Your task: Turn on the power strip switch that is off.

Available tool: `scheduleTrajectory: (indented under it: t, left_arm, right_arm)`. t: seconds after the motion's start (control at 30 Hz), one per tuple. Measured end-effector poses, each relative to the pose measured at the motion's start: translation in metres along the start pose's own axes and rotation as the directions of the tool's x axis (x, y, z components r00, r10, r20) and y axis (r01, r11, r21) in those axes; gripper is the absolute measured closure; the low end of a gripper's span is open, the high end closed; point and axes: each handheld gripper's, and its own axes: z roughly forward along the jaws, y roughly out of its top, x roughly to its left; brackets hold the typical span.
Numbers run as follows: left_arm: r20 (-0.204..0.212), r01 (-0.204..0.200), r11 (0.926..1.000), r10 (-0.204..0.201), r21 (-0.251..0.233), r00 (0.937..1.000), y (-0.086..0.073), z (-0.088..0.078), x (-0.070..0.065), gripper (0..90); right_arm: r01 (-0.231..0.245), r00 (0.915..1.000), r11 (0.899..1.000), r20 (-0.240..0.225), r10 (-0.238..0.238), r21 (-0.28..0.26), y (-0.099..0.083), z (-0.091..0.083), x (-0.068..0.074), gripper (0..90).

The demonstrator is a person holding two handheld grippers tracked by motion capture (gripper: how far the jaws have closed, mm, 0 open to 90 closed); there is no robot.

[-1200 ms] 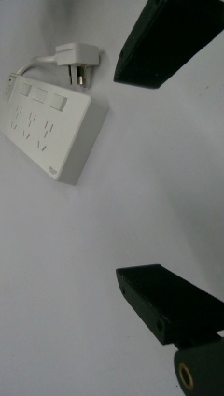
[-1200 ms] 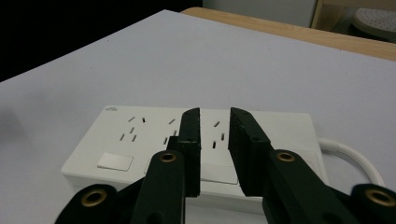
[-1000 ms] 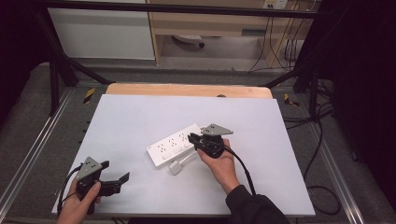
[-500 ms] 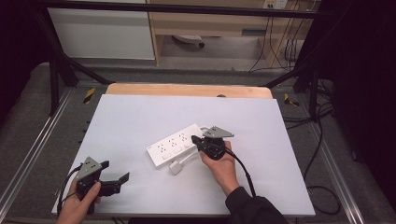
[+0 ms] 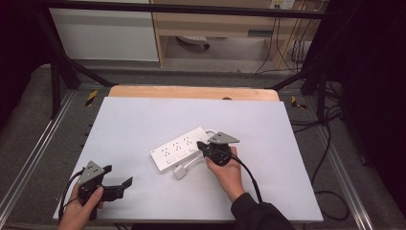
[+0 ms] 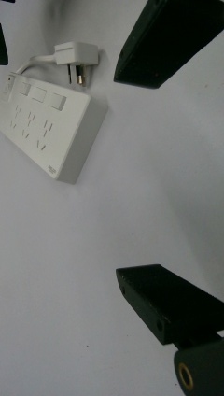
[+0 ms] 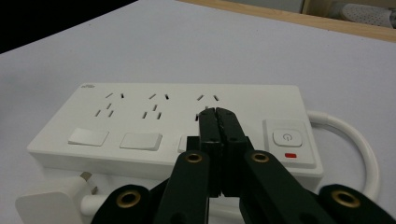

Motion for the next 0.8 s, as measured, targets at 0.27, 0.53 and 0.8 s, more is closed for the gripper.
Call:
scheduleTrajectory:
  t: [0.27, 0.53, 0.8]
  left_arm:
    - [0.000, 0.001, 1.0000, -0.001, -0.001, 1.0000, 0.000, 0.000, 0.000, 6.3]
    - [0.001, -0.001, 1.0000, 0.001, 0.000, 1.0000, 0.000, 0.000, 0.000, 6.3]
    - [0.004, -0.003, 1.0000, 0.003, 0.002, 1.0000, 0.000, 0.000, 0.000, 6.3]
  right_arm:
    - [-0.014, 0.9998, 1.000, -0.014, 0.014, 0.008, -0.003, 0.007, 0.001, 90.0]
    - [-0.016, 0.9992, 1.000, -0.035, 0.017, 0.015, -0.005, 0.018, 0.011, 90.0]
    - [-0.003, 0.9987, 1.000, -0.050, 0.004, 0.018, -0.005, 0.024, 0.018, 90.0]
